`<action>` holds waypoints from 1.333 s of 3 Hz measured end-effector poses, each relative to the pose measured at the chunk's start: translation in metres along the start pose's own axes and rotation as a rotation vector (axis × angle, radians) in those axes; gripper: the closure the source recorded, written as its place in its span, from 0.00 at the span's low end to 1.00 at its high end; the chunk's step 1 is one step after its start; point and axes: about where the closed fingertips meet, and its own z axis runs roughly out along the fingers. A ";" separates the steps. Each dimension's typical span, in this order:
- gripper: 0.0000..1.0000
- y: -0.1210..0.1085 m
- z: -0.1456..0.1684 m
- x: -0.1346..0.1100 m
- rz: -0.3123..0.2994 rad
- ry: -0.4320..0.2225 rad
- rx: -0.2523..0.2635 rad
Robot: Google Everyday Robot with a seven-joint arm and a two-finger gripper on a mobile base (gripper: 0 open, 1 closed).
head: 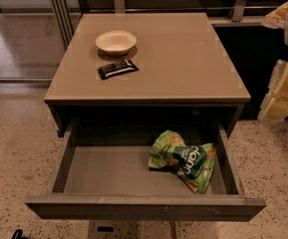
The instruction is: Pick green rice chip bag from top drawer and place on counter
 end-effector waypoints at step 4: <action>0.00 0.014 0.020 -0.015 0.128 -0.159 0.033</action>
Offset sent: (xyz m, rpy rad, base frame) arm -0.0072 0.0070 0.0217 0.0554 -0.1218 0.0041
